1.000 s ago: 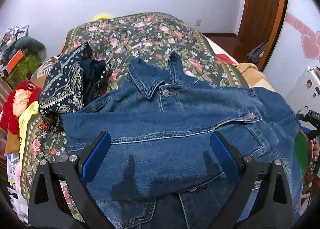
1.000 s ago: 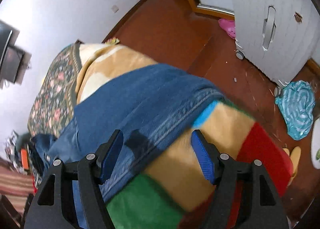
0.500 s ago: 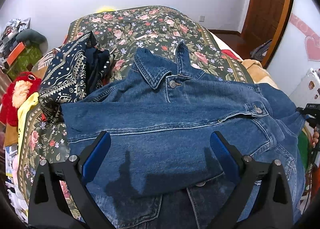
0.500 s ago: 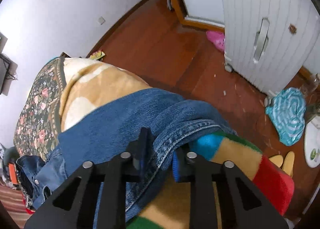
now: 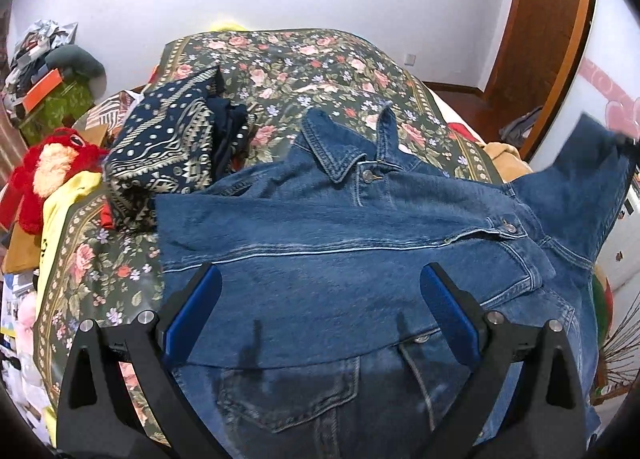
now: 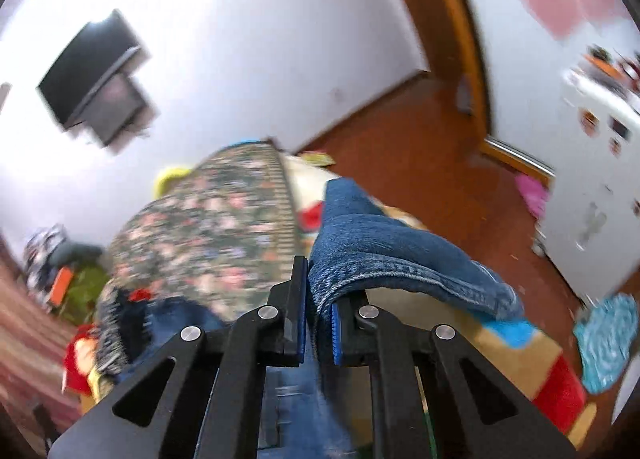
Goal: Fold large clothes
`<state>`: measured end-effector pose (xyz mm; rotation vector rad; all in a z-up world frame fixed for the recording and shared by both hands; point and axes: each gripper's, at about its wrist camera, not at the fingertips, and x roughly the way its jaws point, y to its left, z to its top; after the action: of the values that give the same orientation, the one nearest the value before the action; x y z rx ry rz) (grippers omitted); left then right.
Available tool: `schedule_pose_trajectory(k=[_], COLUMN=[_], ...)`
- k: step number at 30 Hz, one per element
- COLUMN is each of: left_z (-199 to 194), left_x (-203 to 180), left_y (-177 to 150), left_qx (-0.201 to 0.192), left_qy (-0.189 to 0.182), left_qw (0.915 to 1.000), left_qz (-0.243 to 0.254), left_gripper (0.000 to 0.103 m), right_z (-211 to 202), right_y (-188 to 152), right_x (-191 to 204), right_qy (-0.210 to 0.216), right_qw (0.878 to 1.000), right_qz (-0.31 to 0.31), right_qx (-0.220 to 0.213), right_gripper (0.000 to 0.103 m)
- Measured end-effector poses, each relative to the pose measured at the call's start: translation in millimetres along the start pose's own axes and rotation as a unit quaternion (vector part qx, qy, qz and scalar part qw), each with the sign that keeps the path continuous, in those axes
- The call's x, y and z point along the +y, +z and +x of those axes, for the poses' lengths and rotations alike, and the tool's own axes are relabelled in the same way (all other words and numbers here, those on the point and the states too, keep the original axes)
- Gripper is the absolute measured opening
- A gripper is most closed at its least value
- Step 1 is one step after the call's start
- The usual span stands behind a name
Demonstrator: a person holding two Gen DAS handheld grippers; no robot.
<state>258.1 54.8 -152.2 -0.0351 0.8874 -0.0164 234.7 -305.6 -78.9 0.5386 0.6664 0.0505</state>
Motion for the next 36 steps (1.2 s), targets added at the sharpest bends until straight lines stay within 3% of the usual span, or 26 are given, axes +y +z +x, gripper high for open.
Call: schedule_pose_trajectory(k=[5,8,14,19,22,26,30,36], left_z=[-15,-22,-32,-30,-28,-27,-29,-26], left_x=[18,29,44,46,38,16,-16,-75], left_y=[-7,-12,-27,-33,-30,-20,-3,29], left_qx=[-0.011,-0.012,-0.009,0.001,0.005,0.000,-0.018,-0.038], left_qy=[0.009,0.012,0.026,0.025,0.021,0.015,0.006,-0.019], left_qw=[0.9998,0.9996,0.9993,0.9991,0.9994,0.9999,0.9991,0.9938], left_qz=[-0.011,-0.022,-0.027,-0.034,-0.026,-0.001,0.039,0.103], left_gripper=[0.100,0.100,0.100,0.100,0.100,0.100,0.100,0.100], right_z=[12,38,94,112,104,89,56,22], right_y=[-24,-52,-123,-161,-162,-154,-132,-90], right_x=[61,90,117,123,121,120,103,51], right_qy=[0.058,0.076,0.082,0.062,0.059,0.086,0.078,0.010], right_qw=[0.997,0.992,0.971,0.953,0.949,0.947,0.962,0.982], right_qz=[-0.049,-0.077,-0.126,-0.172,-0.186,-0.187,-0.190,-0.164], right_qx=[0.022,0.068,0.187,0.244,0.249,0.248,0.178,0.090], right_gripper=[0.008,0.008,0.008,0.012,0.013,0.043,0.046,0.050])
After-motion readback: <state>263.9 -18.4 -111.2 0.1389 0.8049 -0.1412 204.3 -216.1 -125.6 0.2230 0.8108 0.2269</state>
